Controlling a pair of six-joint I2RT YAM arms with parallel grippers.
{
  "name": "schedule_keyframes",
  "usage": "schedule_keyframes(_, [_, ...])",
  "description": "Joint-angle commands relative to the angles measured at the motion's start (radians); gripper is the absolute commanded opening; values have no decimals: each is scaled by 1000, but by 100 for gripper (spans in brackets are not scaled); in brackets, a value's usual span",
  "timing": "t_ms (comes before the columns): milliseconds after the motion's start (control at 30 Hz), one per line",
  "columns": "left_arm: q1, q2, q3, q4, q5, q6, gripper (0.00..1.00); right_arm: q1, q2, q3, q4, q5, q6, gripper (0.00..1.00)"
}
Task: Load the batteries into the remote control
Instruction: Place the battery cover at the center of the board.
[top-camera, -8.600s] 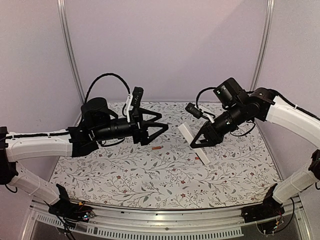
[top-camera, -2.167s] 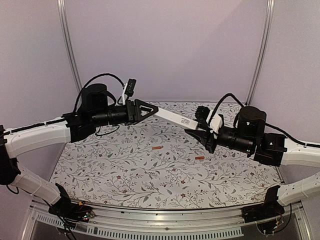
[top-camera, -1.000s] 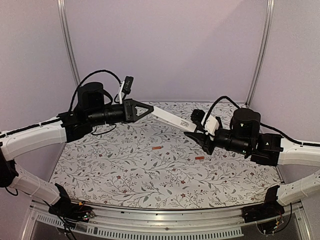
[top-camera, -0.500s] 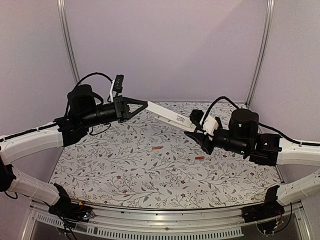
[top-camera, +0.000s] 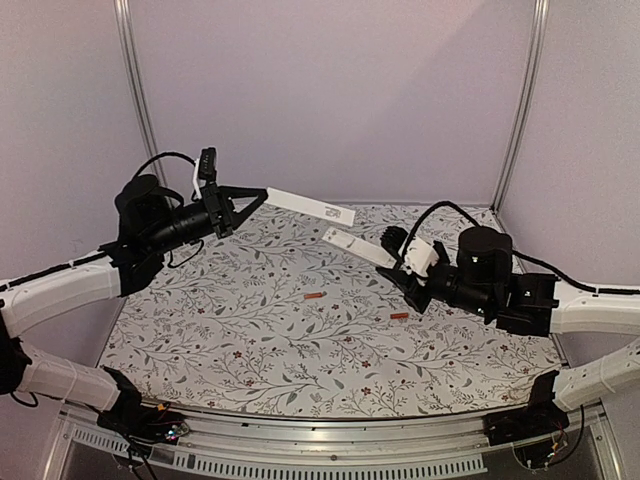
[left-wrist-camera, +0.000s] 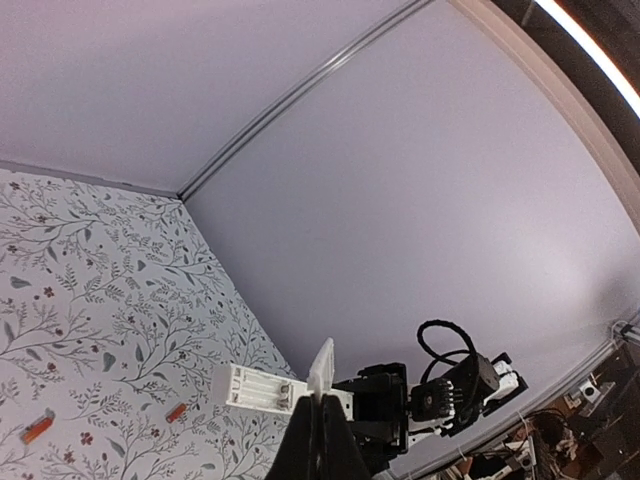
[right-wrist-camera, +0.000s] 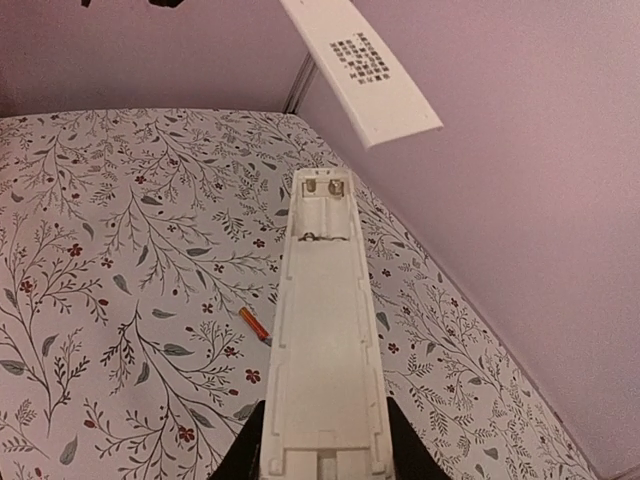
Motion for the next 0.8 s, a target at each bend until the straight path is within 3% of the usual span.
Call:
schedule_keyframes(0, [77,-14,-59,29,-73,-33,0,-9,-34,-52,15,94,23,0])
schedule_keyframes(200, [156,71,-147,29,-200,-41,0,-8,-104,-65,-57,49,55,0])
schedule_keyframes(500, [199,362,-157,93,-236,19,0,-8,-105,-26,-149,-28,94,0])
schedule_keyframes(767, [220,613,-152,258,-184,-20,0,-9,-108,-13,-184,-61,109,0])
